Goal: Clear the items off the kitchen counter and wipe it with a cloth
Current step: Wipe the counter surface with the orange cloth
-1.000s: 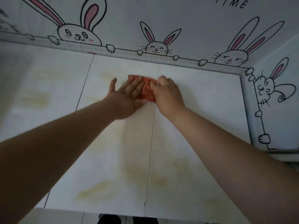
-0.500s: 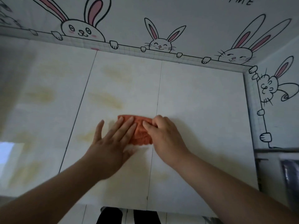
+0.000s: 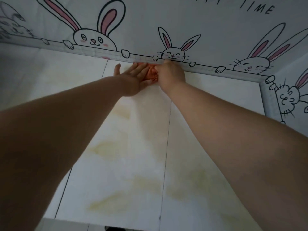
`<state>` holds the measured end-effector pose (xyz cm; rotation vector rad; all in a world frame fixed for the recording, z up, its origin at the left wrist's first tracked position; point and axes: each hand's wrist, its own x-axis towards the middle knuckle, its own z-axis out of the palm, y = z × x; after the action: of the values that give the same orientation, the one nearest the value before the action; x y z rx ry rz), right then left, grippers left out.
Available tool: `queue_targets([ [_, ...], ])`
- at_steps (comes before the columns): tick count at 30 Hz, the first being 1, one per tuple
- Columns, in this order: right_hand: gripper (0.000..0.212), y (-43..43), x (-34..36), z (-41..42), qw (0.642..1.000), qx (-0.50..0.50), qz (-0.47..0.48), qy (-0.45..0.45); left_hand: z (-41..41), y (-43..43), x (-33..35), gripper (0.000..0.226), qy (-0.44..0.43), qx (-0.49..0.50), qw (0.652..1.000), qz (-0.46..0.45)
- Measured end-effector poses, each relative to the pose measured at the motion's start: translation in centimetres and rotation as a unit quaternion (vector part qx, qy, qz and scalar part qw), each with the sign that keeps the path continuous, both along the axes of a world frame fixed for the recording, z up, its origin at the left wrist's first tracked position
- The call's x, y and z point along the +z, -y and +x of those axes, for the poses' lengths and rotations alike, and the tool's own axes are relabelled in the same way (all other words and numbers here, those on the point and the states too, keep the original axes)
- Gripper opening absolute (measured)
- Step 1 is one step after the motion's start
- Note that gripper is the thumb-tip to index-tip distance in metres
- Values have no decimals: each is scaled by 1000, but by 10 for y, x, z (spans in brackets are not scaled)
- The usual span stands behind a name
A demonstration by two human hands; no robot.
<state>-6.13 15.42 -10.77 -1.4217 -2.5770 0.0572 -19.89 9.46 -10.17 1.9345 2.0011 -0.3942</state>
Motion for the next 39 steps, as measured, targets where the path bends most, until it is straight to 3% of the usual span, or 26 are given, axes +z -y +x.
queue_targets([
  [3,30,13,-2,5,1000,-9,-21,-3,5,15,2,67,13,-7,1000,7],
  [6,27,54,-1,22,998,57,-21,20,7,54,-2,69,4,-30,999,17],
  [10,33,125,-5,49,994,97,-39,18,15,146,-17,76,36,-94,986,131],
  [17,47,215,-6,82,983,172,-63,1,41,262,-18,76,52,-103,987,112],
  [21,40,193,-9,73,982,186,-41,-3,23,237,-18,73,34,-130,986,99],
  [27,22,99,2,20,989,133,-39,57,-15,130,-17,76,-20,-127,986,104],
  [33,28,0,-3,-31,995,51,-22,86,-45,18,-8,73,-47,-58,997,12],
  [39,26,0,-8,-35,996,41,-44,70,-45,20,-6,72,-15,-45,999,6],
])
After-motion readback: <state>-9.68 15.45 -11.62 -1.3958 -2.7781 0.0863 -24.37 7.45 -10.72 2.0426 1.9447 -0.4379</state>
